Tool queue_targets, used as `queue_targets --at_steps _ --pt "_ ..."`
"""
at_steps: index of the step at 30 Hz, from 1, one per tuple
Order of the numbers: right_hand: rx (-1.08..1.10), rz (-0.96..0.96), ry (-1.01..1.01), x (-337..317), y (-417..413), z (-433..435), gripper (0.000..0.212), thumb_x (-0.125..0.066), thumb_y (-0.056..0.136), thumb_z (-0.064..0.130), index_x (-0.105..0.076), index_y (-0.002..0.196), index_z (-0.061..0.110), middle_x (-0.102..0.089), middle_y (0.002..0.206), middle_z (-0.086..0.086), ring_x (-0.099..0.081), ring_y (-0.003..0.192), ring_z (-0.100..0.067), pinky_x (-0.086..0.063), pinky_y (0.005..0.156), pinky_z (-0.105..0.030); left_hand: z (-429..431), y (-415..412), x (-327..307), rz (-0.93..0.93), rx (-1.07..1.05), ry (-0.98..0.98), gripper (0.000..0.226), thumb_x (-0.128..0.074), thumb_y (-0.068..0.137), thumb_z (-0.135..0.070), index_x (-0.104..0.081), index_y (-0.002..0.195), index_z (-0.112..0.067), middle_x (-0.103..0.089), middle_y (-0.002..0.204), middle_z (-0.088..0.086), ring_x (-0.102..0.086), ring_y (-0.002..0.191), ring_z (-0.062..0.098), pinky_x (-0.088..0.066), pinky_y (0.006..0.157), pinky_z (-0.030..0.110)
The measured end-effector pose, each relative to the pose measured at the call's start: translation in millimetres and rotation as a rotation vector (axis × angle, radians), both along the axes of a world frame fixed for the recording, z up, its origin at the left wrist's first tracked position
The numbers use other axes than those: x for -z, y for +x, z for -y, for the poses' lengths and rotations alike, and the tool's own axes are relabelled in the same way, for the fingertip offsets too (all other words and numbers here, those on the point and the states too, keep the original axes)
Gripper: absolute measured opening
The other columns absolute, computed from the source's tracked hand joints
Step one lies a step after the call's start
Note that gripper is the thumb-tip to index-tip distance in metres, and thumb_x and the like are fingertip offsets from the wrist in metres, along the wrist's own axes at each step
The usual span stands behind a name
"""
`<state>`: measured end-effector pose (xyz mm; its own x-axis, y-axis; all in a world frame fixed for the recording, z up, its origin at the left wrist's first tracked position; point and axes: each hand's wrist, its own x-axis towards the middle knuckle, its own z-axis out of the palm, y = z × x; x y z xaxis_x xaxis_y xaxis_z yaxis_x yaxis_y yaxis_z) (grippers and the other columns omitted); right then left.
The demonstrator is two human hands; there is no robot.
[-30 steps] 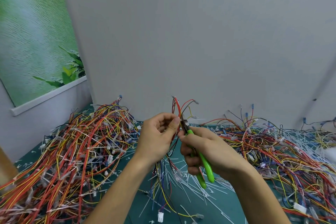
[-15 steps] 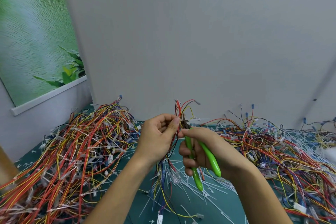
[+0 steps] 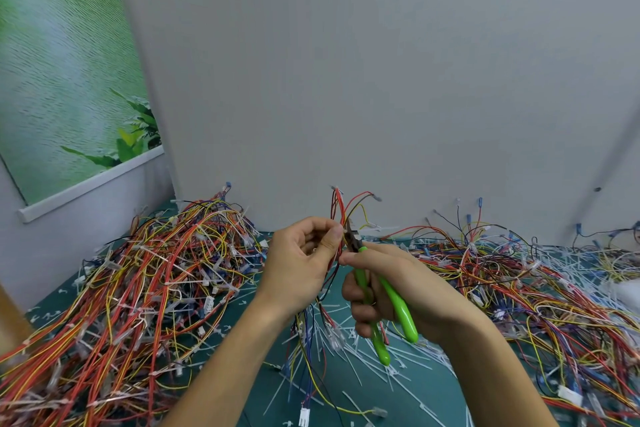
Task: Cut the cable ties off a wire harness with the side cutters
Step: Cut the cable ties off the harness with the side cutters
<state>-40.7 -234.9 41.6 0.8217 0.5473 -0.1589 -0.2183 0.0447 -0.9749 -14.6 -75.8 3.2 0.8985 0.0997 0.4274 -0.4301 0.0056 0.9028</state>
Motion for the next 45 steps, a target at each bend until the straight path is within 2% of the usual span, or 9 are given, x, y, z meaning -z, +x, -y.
queue_targets --at_steps 5,10,14,17,23,32,39,42,45 --pt "-0.012 0.034 -0.029 1.7 0.8 0.4 0.015 -0.057 0.104 0.020 -0.044 0.102 0.011 -0.051 0.065 -0.006 -0.048 0.050 -0.022 -0.048 0.053 -0.035 -0.5 -0.9 0.0 0.034 -0.011 0.049 0.012 -0.071 0.093 -0.017 -0.072 0.087 -0.027 -0.076 0.081 -0.010 -0.070 0.076 0.003 -0.054 0.071 0.016" --pt "0.018 0.057 -0.078 2.4 0.9 0.8 0.015 -0.054 0.106 0.020 -0.043 0.097 0.015 -0.036 0.068 -0.003 -0.035 0.048 -0.014 -0.038 0.045 -0.025 -1.5 0.6 -0.1 0.052 -0.022 0.061 0.021 -0.071 0.093 -0.019 -0.075 0.084 -0.038 -0.076 0.082 -0.009 -0.070 0.076 0.004 -0.055 0.070 0.016" --pt "0.021 0.055 -0.066 2.5 0.1 0.1 0.015 -0.053 0.107 0.021 -0.041 0.098 0.015 -0.036 0.067 -0.002 -0.035 0.047 -0.012 -0.037 0.044 -0.024 -1.4 0.8 -0.6 0.073 -0.021 0.084 0.024 -0.071 0.092 -0.022 -0.074 0.088 -0.046 -0.076 0.084 -0.011 -0.070 0.078 0.004 -0.054 0.071 0.016" --pt "0.013 0.028 -0.028 1.7 -0.5 -1.2 0.014 -0.053 0.107 0.020 -0.042 0.100 0.015 -0.039 0.066 -0.003 -0.038 0.046 -0.014 -0.039 0.045 -0.025 -2.1 0.4 -1.2 0.077 -0.022 0.080 0.025 -0.071 0.093 -0.021 -0.074 0.088 -0.046 -0.076 0.084 -0.011 -0.070 0.078 0.003 -0.055 0.072 0.017" --pt "-0.020 0.034 -0.028 -0.1 0.1 -0.3 0.016 -0.057 0.104 0.021 -0.045 0.104 0.011 -0.051 0.066 -0.006 -0.049 0.052 -0.022 -0.050 0.054 -0.037 -2.6 0.7 -0.7 0.073 -0.013 0.104 0.024 -0.071 0.093 -0.023 -0.073 0.087 -0.046 -0.076 0.086 -0.009 -0.072 0.083 0.009 -0.056 0.076 0.020" --pt "0.001 0.062 -0.043 6.0 3.3 0.3 0.014 -0.053 0.107 0.019 -0.044 0.097 0.014 -0.040 0.068 -0.002 -0.037 0.049 -0.013 -0.038 0.045 -0.025 -3.5 5.3 2.0 0.084 -0.031 0.078 0.022 -0.071 0.093 -0.022 -0.074 0.088 -0.043 -0.076 0.085 -0.009 -0.071 0.080 0.005 -0.056 0.073 0.019" --pt "-0.024 0.093 -0.057 6.2 3.7 -1.1 0.012 -0.054 0.106 0.020 -0.047 0.102 0.011 -0.052 0.070 -0.004 -0.050 0.056 -0.021 -0.050 0.056 -0.036 -4.3 6.1 4.2 0.093 -0.030 0.107 0.011 -0.071 0.090 -0.032 -0.073 0.091 -0.043 -0.076 0.087 -0.010 -0.072 0.084 0.010 -0.057 0.076 0.021" --pt "-0.041 0.094 -0.070 5.6 4.0 1.3 0.014 -0.056 0.104 0.021 -0.047 0.102 0.011 -0.053 0.071 -0.003 -0.051 0.058 -0.021 -0.051 0.058 -0.037 -5.2 5.7 5.6 0.100 -0.048 0.168 0.013 -0.071 0.094 -0.029 -0.072 0.092 -0.042 -0.075 0.088 -0.009 -0.073 0.085 0.014 -0.059 0.078 0.028" --pt "-0.025 0.104 -0.087 6.1 4.1 2.2 0.010 -0.054 0.106 0.018 -0.048 0.101 0.011 -0.050 0.072 -0.004 -0.048 0.056 -0.019 -0.049 0.056 -0.035 -5.4 3.8 4.9 0.116 -0.083 0.228 0.006 -0.070 0.094 -0.031 -0.071 0.094 -0.037 -0.074 0.087 -0.010 -0.072 0.084 0.014 -0.059 0.074 0.028"
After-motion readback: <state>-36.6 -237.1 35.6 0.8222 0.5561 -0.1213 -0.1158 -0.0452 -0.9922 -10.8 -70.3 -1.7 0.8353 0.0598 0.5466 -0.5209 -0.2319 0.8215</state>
